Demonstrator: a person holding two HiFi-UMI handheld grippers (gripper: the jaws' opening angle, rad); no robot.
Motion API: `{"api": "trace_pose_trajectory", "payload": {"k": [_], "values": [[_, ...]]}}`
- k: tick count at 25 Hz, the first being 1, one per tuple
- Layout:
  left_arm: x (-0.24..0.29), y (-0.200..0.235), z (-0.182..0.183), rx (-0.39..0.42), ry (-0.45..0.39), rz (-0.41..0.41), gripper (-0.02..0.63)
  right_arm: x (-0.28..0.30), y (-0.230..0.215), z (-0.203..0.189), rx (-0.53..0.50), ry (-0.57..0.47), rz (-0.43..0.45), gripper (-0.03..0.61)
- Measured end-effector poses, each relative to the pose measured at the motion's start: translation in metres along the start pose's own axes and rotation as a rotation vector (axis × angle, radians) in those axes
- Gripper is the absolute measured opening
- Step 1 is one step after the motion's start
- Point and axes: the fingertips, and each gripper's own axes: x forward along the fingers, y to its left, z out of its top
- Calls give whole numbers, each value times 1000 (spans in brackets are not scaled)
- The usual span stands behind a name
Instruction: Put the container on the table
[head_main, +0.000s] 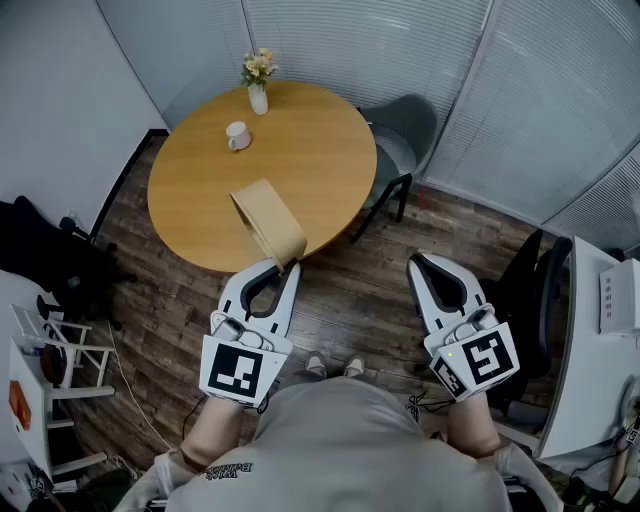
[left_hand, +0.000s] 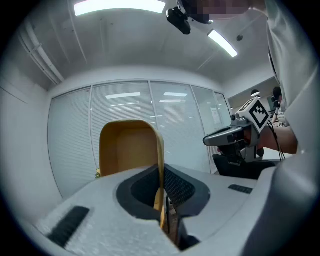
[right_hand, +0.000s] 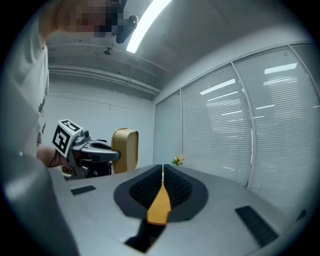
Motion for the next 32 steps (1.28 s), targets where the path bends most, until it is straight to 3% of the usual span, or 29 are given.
{"api": "trace_pose_trajectory", "payload": {"k": [16, 24, 32], "values": [[7, 0, -2, 4, -2, -8, 32, 4, -4, -2, 12, -7, -13, 35], [14, -8, -3, 6, 5, -15, 32, -4, -16, -3, 67, -23, -29, 35], [17, -17, 1, 8, 8, -12, 32, -6, -21, -8, 14, -2, -30, 35]]}}
